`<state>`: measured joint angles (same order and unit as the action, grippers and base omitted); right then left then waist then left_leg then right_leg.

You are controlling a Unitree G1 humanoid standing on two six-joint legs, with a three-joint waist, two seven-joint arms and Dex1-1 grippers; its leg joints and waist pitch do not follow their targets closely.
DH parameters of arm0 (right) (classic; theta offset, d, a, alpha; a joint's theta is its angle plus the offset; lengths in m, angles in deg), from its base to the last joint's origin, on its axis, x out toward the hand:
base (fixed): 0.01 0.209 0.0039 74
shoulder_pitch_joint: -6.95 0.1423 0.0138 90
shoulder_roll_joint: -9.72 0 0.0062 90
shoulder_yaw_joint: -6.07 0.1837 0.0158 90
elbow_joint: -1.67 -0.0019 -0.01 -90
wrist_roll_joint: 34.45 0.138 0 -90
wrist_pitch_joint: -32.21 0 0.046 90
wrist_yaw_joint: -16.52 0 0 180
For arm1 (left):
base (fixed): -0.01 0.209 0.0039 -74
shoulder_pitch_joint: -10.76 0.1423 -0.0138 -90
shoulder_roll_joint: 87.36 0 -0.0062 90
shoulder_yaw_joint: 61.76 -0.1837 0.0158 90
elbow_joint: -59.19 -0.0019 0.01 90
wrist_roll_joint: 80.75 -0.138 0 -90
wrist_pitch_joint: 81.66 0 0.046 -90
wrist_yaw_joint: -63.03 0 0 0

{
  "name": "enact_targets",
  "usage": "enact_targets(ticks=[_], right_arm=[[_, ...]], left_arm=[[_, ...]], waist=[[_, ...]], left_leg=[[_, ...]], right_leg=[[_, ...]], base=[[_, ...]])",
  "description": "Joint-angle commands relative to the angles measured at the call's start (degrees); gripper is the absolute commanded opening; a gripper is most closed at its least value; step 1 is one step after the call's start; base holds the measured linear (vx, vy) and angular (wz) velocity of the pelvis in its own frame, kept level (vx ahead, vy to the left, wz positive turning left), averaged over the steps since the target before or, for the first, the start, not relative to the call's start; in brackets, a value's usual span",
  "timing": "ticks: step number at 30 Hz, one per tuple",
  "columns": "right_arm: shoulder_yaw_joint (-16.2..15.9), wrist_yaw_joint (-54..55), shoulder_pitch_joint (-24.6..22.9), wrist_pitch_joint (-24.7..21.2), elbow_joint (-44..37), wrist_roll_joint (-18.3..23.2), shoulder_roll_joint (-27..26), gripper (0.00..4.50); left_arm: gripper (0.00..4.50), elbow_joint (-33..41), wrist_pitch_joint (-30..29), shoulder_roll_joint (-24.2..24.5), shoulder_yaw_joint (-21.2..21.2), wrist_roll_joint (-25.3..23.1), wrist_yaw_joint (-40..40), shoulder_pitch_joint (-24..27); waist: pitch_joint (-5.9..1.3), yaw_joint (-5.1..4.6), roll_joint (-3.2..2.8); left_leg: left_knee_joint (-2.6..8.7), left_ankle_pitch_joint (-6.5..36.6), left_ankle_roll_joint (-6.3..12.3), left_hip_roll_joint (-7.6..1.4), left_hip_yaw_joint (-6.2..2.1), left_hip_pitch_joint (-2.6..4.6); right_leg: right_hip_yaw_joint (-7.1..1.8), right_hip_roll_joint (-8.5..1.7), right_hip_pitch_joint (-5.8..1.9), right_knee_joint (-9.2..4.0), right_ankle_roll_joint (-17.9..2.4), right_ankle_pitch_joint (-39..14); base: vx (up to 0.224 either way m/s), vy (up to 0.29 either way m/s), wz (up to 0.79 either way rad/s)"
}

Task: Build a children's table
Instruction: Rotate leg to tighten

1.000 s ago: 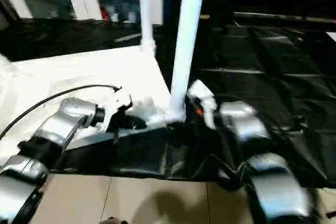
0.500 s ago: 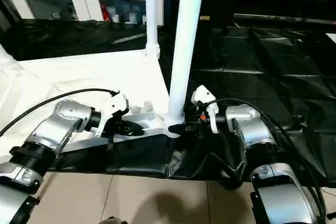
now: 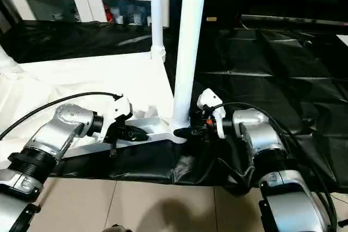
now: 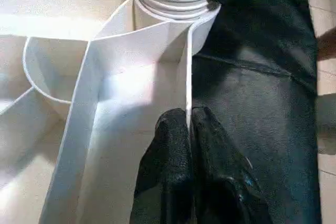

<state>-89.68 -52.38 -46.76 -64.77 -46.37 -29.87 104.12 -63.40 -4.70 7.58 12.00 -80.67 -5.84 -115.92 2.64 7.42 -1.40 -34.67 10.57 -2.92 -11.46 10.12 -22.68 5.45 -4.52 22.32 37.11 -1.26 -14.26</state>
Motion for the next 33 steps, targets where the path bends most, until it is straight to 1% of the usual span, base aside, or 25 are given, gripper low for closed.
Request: enact_targets(ticks=[1,2,3,4,5,6,7,8,9,10,12,13,15,18,19,20,22,23,25,26,27,28,29,30,33], right_arm=[[0.97,10.22,-0.18,-0.95,3.06,-1.47,-3.13,2.8],[1.06,10.61,-0.16,-0.98,3.19,-1.49,-3.23,2.79],[2.46,16.28,0.02,-1.52,5.05,-1.6,-4.79,2.79],[4.22,21.83,0.27,-2.64,6.94,-1.1,-6.6,2.79],[5.07,23.89,0.49,-2.8,7.61,-0.55,-7.6,2.78],[5.87,25.79,0.69,-2.95,8.22,-0.05,-8.53,2.78],[7.81,30.19,1.3,-3.2,9.42,1.38,-10.83,2.77],[10.31,35.85,2.33,-3.32,10.83,3.31,-13.79,2.77],[11.22,38.01,2.75,-3.31,11.33,4.04,-14.92,2.77],[12.16,42.46,3.68,-2.3,12.41,4.55,-17.22,2.77],[12.34,45.34,4.38,-1.18,13.22,4.18,-18.89,2.77],[11.24,47.52,5.19,-0.08,13.84,2.64,-21.1,2.77],[9.49,46.61,5.48,1.03,13.66,1.12,-22.9,2.77],[8.92,45.56,5.36,2.34,13.13,0.26,-23.35,2.77],[9.07,44.84,5.19,2.87,12.78,0.5,-23.01,3.12],[9.07,44.84,5.19,2.87,12.77,0.5,-23.0,3.33],[9.13,41.63,4.57,3.01,10.98,1.59,-21.64,3.49],[9.21,38.1,3.92,1.92,8.66,2.88,-19.66,3.57],[9.15,31.65,2.96,-1.51,4.86,4.8,-16.44,3.83],[9.15,31.65,2.96,-1.51,4.86,4.8,-16.44,3.83],[7.44,26.19,1.79,-1.89,1.89,4.3,-12.9,3.97],[6.3,23.23,1.14,-1.95,0.51,3.85,-10.87,3.97],[5.11,19.97,0.48,-1.97,-0.77,3.42,-8.7,3.97],[4.49,18.15,0.12,-1.96,-1.44,3.2,-7.48,3.97],[3.0,12.4,-0.65,-2.41,-3.5,2.88,-3.25,3.97]], left_arm=[[0.0,-1.18,-1.23,-3.61,1.77,-0.1,6.58,-2.42],[0.0,-1.3,-1.29,-3.71,1.82,-0.13,6.84,-2.48],[0.0,-3.13,-2.09,-5.23,2.53,-0.65,10.67,-3.28],[0.0,-5.08,-2.54,-6.79,3.07,-1.25,14.43,-4.08],[0.0,-5.97,-2.81,-7.54,3.28,-1.44,16.04,-4.45],[0.0,-6.78,-3.05,-8.22,3.47,-1.61,17.52,-4.8],[0.0,-8.57,-3.61,-9.85,3.95,-1.8,20.66,-5.57],[0.0,-10.63,-4.36,-11.89,4.59,-1.73,24.29,-6.45],[0.0,-11.41,-4.64,-12.68,4.84,-1.67,25.71,-6.8],[0.0,-12.85,-4.67,-14.08,4.64,-2.09,28.02,-7.39],[0.0,-13.99,-4.43,-15.03,4.27,-2.77,29.35,-7.85],[0.0,-15.39,-3.88,-15.92,3.49,-3.78,29.98,-8.44],[0.0,-16.49,-3.31,-16.35,2.94,-4.37,29.7,-9.02],[0.0,-17.6,-2.89,-16.47,2.88,-4.43,29.17,-9.65],[0.0,-18.03,-2.5,-16.3,2.47,-4.58,28.57,-9.75],[0.0,-18.03,-2.5,-16.3,2.47,-4.58,28.56,-9.75],[0.0,-17.64,-2.02,-15.6,2.02,-4.59,27.12,-9.33],[0.0,-17.2,-1.1,-14.74,1.74,-4.65,25.02,-8.83],[0.0,-16.33,0.86,-13.25,1.16,-4.81,21.84,-8.06],[0.0,-16.33,0.86,-13.25,1.16,-4.81,21.84,-8.06],[0.0,-15.5,1.72,-11.92,0.97,-4.58,19.33,-7.43],[0.0,-15.05,2.66,-11.12,0.87,-4.37,17.78,-7.04],[0.0,-14.58,3.32,-10.3,0.85,-3.96,15.89,-6.64],[0.0,-14.31,3.74,-9.84,0.85,-3.69,14.73,-6.41],[0.0,-11.55,4.9,-7.84,0.64,-2.1,9.06,-4.87]], waist=[[-4.27,-0.17,0.2],[-4.08,-0.3,0.22],[-4.07,-0.47,0.13],[-3.92,-0.71,0.21],[-3.77,-0.97,-0.24],[-3.67,-1.23,-0.13],[-3.68,-1.32,0.08],[-3.76,-1.45,-0.3],[-3.69,-1.6,-0.27],[-3.88,-1.65,-0.49],[-3.87,-1.67,-0.31],[-3.91,-1.73,-0.82],[-3.9,-1.89,-0.73],[-3.78,-2.09,-0.69],[-3.77,-2.15,-0.69],[-3.78,-2.12,-0.65],[-3.83,-2.15,-0.68],[-3.85,-2.2,-0.14],[-3.9,-1.99,-0.24],[-4.01,-1.9,-0.24],[-4.0,-1.87,-0.23],[-4.25,-1.64,-0.15],[-4.18,-1.46,-0.04],[-4.16,-1.5,-0.04],[-3.92,-1.25,0.04]], left_leg=[[3.02,0.04,6.74,-2.53,-0.79,1.27],[3.27,1.47,5.92,-2.5,-0.81,1.43],[3.33,1.96,5.34,-2.52,-0.8,1.39],[3.61,3.3,4.2,-2.49,-0.82,1.59],[3.89,5.05,3.0,-2.51,-0.96,1.65],[3.95,6.06,2.52,-2.44,-0.81,1.7],[4.05,6.86,1.68,-2.36,-0.87,1.74],[4.05,6.74,1.31,-2.37,-0.88,1.84],[4.15,6.9,1.01,-2.44,-0.86,1.9],[4.04,6.66,0.62,-2.3,-0.88,2.02],[4.06,5.93,0.89,-2.13,-0.88,1.79],[3.96,5.48,1.25,-2.1,-0.91,1.69],[4.04,5.72,1.45,-2.01,-0.97,1.69],[4.1,7.11,1.89,-2.0,-0.97,1.6],[4.12,7.28,1.97,-2.03,-0.95,1.61],[4.14,7.32,2.04,-2.04,-0.97,1.62],[4.15,7.04,2.5,-2.12,-1.01,1.55],[4.09,6.68,3.19,-2.1,-0.95,1.5],[3.94,5.37,4.74,-2.11,-0.99,1.38],[3.78,4.8,5.14,-2.08,-0.94,1.31],[3.71,4.17,5.66,-2.13,-0.92,1.22],[3.38,3.27,6.27,-2.09,-0.85,1.26],[3.31,2.67,6.83,-2.0,-0.83,1.11],[3.24,2.83,7.05,-2.02,-0.7,1.07],[3.47,4.37,6.53,-2.15,-0.83,1.05]], right_leg=[[-3.18,-4.54,-3.09,-3.04,-16.37,12.22],[-3.13,-4.62,-3.11,-3.47,-16.47,9.83],[-3.25,-4.66,-3.08,-3.46,-16.35,8.96],[-3.27,-4.66,-3.13,-3.79,-16.09,6.62],[-3.28,-4.77,-3.25,-4.06,-15.77,4.15],[-3.38,-4.73,-3.2,-4.3,-15.55,3.16],[-3.45,-4.76,-3.45,-4.41,-15.25,2.26],[-3.57,-4.76,-3.33,-4.44,-15.03,3.02],[-3.63,-4.78,-3.23,-4.41,-15.09,3.2],[-3.63,-4.79,-3.23,-4.45,-14.87,3.86],[-3.56,-4.76,-3.48,-4.43,-14.72,4.93],[-3.53,-4.71,-3.47,-4.4,-14.51,6.04],[-3.45,-4.61,-3.51,-4.47,-14.16,6.23],[-3.46,-4.74,-3.66,-4.71,-14.0,4.49],[-3.46,-4.66,-3.61,-4.72,-13.96,4.07],[-3.46,-4.7,-3.62,-4.78,-13.94,3.86],[-3.44,-4.72,-3.71,-4.63,-14.15,4.73],[-3.45,-4.64,-3.79,-4.6,-14.14,5.62],[-3.41,-4.53,-3.96,-4.4,-14.17,7.59],[-3.36,-4.52,-3.98,-4.28,-14.23,8.64],[-3.28,-4.57,-3.89,-4.14,-14.55,9.91],[-3.21,-4.47,-3.94,-3.9,-14.64,11.68],[-3.11,-4.42,-4.0,-3.94,-14.48,12.39],[-3.16,-4.47,-3.92,-3.91,-14.57,12.43],[-2.99,-4.53,-3.95,-4.3,-14.27,7.92]], base=[[0.0,0.0,0.0],[0.0,0.0,0.0],[0.0,0.0,0.0],[0.0,0.0,0.0],[0.0,0.0,0.0],[0.0,0.0,0.0],[0.0,0.0,0.0],[0.0,0.0,0.0],[0.0,0.0,0.0],[0.0,0.0,0.0],[0.0,0.0,0.0],[0.0,0.0,0.0],[0.0,0.0,0.0],[0.0,0.0,0.0],[0.0,0.0,0.0],[0.0,0.0,0.0],[0.0,0.0,0.0],[0.0,0.0,0.0],[0.0,0.0,0.0],[0.0,0.0,0.0],[0.0,0.0,0.0],[0.0,0.0,0.0],[0.0,0.0,0.0],[0.0,0.0,0.0],[0.0,0.0,0.0]])
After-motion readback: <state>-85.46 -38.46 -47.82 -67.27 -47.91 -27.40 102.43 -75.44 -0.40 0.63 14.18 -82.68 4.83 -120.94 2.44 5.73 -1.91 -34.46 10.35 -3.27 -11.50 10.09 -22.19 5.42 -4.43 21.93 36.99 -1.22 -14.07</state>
